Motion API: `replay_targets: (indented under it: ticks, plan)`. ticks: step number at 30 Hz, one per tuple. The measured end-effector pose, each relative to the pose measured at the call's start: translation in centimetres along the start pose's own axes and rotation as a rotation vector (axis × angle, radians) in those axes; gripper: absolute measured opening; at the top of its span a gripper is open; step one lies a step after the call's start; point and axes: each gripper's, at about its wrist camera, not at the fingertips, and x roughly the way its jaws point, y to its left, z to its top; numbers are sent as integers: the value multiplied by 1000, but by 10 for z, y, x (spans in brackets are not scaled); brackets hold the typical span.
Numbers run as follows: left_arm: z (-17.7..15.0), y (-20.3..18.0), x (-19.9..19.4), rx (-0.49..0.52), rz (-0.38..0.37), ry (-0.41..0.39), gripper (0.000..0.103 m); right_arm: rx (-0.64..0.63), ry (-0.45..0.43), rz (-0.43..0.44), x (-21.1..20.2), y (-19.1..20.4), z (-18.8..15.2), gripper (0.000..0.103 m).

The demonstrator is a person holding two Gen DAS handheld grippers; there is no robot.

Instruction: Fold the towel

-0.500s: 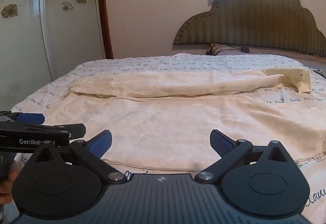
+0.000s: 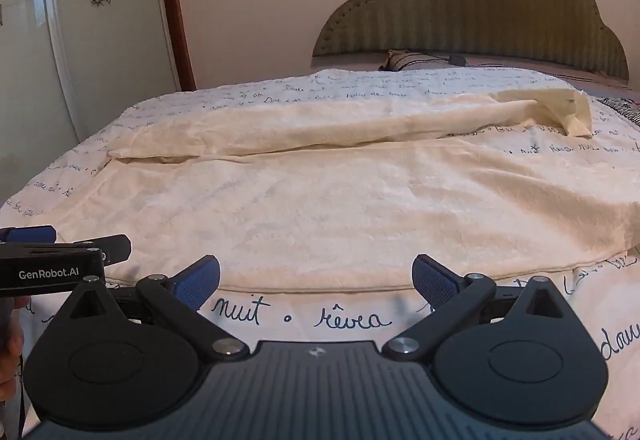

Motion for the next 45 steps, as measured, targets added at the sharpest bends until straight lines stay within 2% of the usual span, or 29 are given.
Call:
replay_targets:
  ticks: [7,21,33,45]
  plan:
    - [-2,-1,-4,-1,-10,8,102,-50,-19,-27,-9,11,-1,103]
    - [-14,-4,-21,19,-29,29,102,-11,29,-11,-29,11,-15,103]
    - [-16,-10,-25,30,-43,28,102,-40,25,-10,-33,14,-16,103]
    - [-22,-10,-19,23,-43,59,102,-38,35,-4,-32,14,-19,103]
